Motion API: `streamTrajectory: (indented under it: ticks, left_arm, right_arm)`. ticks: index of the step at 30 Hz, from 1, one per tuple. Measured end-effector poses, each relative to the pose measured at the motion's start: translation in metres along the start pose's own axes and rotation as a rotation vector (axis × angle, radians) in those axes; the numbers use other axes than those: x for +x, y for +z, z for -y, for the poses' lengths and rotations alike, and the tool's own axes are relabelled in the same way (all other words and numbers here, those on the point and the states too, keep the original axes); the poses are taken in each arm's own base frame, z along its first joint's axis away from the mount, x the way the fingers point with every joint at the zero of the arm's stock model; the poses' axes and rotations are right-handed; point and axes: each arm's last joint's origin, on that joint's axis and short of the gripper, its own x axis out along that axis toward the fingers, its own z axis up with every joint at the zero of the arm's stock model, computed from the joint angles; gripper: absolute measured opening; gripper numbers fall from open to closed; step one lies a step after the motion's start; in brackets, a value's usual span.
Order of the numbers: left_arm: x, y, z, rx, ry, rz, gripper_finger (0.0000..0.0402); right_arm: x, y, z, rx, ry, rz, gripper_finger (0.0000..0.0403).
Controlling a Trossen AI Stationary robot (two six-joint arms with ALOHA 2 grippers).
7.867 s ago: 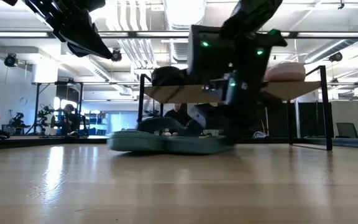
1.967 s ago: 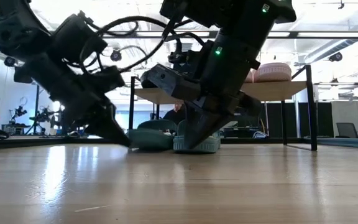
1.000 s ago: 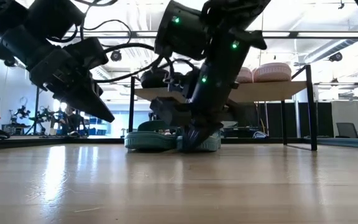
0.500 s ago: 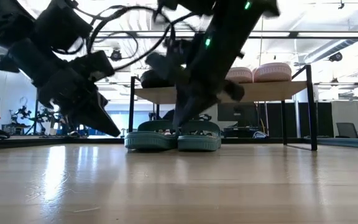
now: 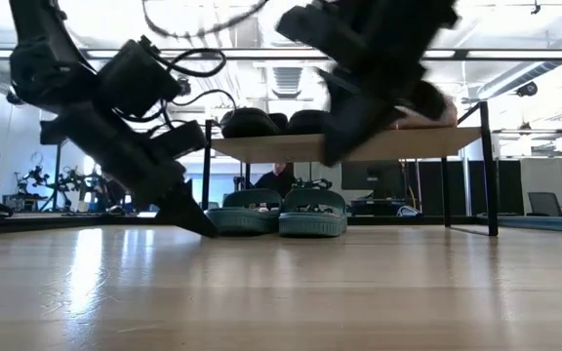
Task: Pick and place slides into the shelf
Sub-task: Adjust the green slippers
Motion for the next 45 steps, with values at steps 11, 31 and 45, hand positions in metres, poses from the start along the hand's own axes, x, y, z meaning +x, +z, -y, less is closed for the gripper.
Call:
streamTrajectory:
  ticks: [11,31,45]
  left_arm:
    - [-0.023,0.018,0.008,-0.013,-0.133,0.074,0.0]
    - [-0.033,0.021,0.008,-0.011,-0.144,0.068,0.0]
    - [-0.033,0.021,0.008,-0.011,-0.141,0.069,0.0]
  right_arm:
    - [-0.067,-0.041,0.063,0.284,-0.541,0.086,0.0009]
    - [-0.08,-0.03,0.198,0.394,-0.53,0.024,0.0009]
    - [-0.059,-0.018,0.217,0.425,-0.538,0.019,0.0008]
